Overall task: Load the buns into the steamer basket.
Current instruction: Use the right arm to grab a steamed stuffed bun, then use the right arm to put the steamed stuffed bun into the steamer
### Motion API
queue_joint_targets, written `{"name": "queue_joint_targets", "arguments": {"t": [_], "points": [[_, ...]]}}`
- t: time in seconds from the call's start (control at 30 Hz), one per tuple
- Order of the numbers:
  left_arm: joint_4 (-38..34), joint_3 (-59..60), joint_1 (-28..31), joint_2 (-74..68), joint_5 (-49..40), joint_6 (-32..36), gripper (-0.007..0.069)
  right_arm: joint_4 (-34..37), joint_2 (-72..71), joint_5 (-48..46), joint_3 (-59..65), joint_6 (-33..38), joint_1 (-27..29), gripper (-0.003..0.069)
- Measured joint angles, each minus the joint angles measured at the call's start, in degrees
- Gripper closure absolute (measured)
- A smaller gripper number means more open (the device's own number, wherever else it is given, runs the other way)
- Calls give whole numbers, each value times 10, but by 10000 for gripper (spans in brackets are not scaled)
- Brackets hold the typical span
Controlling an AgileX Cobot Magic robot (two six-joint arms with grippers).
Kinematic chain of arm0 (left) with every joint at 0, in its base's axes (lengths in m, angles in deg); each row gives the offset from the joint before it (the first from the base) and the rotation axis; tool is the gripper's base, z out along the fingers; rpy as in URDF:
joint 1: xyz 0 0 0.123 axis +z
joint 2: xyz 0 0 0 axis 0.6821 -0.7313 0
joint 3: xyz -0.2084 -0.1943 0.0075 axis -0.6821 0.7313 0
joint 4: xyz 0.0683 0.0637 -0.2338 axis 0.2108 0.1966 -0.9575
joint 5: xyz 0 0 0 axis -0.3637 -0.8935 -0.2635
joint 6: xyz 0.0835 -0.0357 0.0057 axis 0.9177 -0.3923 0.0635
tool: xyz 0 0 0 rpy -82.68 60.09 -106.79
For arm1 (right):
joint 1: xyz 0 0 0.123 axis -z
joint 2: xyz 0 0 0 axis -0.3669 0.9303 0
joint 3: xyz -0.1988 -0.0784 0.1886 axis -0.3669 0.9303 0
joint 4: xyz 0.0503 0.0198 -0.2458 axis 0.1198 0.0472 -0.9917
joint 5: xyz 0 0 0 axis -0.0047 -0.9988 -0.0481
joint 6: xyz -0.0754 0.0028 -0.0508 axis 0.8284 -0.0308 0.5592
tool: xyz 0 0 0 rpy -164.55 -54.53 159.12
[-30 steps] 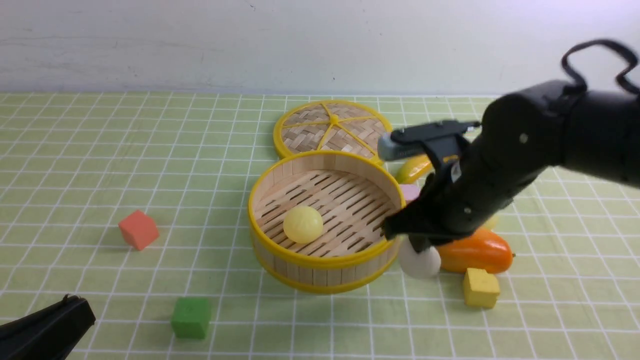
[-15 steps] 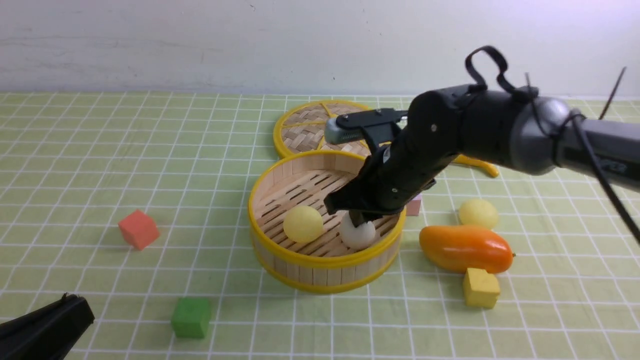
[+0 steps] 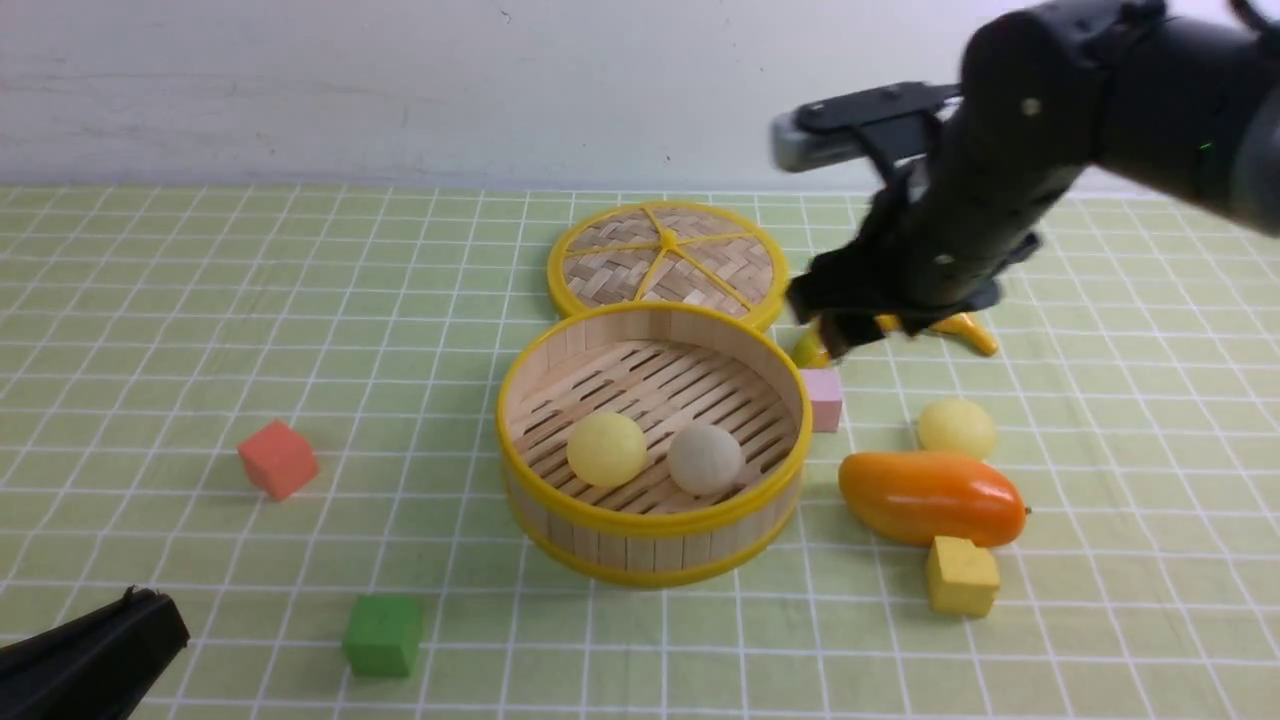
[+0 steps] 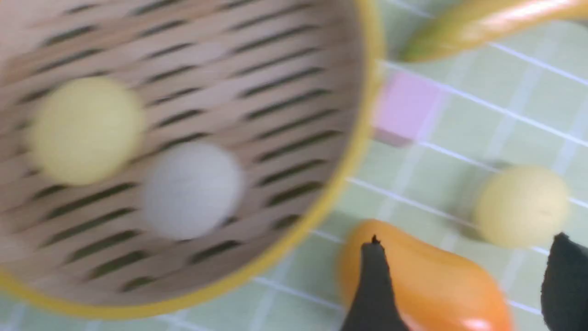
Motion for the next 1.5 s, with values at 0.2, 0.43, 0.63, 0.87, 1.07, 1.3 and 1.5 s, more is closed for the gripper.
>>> {"name": "queue_joint_targets", "arguments": {"t": [0.2,0.43,0.63,0.87,1.07,1.3,1.5], "points": [[0,0,0,0,0,0,614,51,40,41,55,-3,92,291],[1,0,0,0,0,0,612,84,87,99,58,19,105,311],[1,0,0,0,0,0,607,78,93,141,58,19,106,311],[1,0,0,0,-2,0,605,71,114,165,58,11,119,319],[1,0,0,0,-2,0,604,75,129,165,58,11,119,360],[1,0,0,0,-3,0,599,75,132,168,58,20,119,489],[1,0,0,0,-4,0,596,74,130,168,58,46,119,648]]}}
